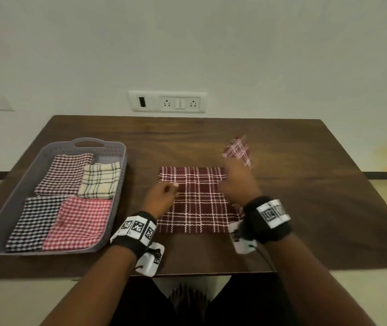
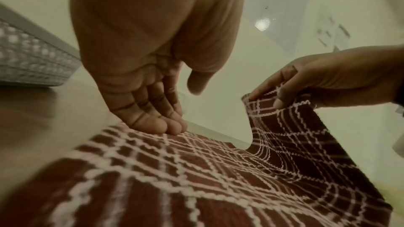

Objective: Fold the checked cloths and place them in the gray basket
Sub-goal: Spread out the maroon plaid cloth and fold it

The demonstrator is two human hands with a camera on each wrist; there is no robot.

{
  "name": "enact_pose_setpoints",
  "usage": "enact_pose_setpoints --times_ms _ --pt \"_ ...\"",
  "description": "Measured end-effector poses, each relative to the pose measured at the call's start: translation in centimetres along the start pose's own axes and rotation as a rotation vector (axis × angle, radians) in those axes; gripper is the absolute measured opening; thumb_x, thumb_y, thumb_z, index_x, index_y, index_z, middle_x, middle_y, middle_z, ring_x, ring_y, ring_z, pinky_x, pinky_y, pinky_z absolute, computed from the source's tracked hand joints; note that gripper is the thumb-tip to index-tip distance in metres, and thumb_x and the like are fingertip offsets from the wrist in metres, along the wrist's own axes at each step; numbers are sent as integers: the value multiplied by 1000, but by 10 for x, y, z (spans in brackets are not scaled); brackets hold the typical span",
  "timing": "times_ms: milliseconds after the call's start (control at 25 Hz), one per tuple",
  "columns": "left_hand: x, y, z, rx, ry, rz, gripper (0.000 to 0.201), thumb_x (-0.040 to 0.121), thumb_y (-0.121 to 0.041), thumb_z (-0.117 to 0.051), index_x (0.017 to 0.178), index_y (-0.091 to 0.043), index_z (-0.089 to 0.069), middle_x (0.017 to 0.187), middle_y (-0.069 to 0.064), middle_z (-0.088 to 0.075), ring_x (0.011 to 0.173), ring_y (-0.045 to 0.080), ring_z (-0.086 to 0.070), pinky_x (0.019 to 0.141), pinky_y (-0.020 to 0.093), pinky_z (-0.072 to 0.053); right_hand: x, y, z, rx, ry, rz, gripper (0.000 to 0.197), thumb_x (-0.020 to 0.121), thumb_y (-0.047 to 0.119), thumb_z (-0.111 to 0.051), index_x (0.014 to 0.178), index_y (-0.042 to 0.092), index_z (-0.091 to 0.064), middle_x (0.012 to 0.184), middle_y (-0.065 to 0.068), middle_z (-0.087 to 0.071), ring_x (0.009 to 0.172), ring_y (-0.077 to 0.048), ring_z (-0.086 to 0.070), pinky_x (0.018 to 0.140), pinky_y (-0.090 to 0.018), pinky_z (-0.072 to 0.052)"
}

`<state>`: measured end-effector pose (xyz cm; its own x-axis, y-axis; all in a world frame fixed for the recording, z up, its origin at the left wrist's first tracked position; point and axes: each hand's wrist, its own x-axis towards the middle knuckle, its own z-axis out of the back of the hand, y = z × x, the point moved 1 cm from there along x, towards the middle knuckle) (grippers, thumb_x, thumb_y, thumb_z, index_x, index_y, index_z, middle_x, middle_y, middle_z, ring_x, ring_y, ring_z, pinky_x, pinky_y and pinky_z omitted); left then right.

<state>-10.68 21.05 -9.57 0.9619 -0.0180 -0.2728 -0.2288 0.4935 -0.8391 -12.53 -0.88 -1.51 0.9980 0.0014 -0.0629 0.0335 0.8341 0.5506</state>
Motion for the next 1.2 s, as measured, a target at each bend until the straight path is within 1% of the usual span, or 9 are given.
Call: enact_pose_setpoints --times_ms 80,160,280,520,720,840,920,1040,1200 --pt "-3 13 19 -151 -23 130 44 102 -44 -40 104 -10 -67 84 4 -72 65 19 -63 65 31 -51 0 49 -54 -158 168 103 57 80 2 -64 134 11 -49 138 -13 -47 116 -32 -58 93 -44 -54" --pt "-8 21 29 -169 -10 151 54 102 -49 -36 101 -8 -71 87 8 -74 76 26 -69 76 35 -55 -7 76 -103 -231 268 186 60 80 5 -67 136 11 -44 133 -11 -46 108 -32 -61 88 -47 -56" --pt "-9 27 33 -21 6 86 45 101 -43 -44 94 -11 -74 98 11 -74 90 26 -68 92 41 -52 -20 76 -140 -140 323 184 72 79 8 -69 143 11 -38 131 -10 -47 108 -32 -61 93 -47 -52" --pt "1 18 33 34 23 145 27 90 -40 -64 71 -21 -59 79 1 -68 87 27 -70 85 45 -57 -35 50 -135 -15 151 253 17 83 13 -60 99 11 -67 93 -7 -67 86 -22 -60 78 -36 -49" --pt "6 5 40 -14 64 199 20 90 -19 -69 79 -21 -52 97 7 -65 93 28 -67 81 44 -60 -37 53 -134 -58 213 392 21 81 15 -63 98 19 -77 88 -1 -73 84 -19 -61 86 -25 -38" --pt "12 8 41 4 89 199 26 87 -10 -71 99 -19 -50 105 7 -62 96 27 -68 77 44 -61 -37 50 -139 -82 303 401 19 79 25 -70 97 24 -75 87 8 -73 85 -17 -59 90 -35 -45" --pt "17 11 39 90 68 154 32 84 -10 -72 104 -21 -49 104 7 -64 93 27 -68 76 45 -62 -35 46 -135 -37 325 415 23 78 28 -76 100 21 -75 91 6 -74 87 -16 -61 91 -31 -42" --pt "22 15 38 179 11 81 26 83 -9 -69 95 -22 -51 99 7 -66 90 27 -67 82 45 -60 -36 46 -128 32 315 462 18 83 18 -72 101 16 -77 96 0 -75 89 -14 -64 87 -23 -37" --pt "24 19 39 156 -18 79 19 84 -5 -59 80 -23 -54 91 3 -68 86 26 -68 81 43 -59 -35 43 -130 134 263 430 17 86 14 -66 97 21 -78 94 2 -73 83 -11 -64 80 -29 -52"
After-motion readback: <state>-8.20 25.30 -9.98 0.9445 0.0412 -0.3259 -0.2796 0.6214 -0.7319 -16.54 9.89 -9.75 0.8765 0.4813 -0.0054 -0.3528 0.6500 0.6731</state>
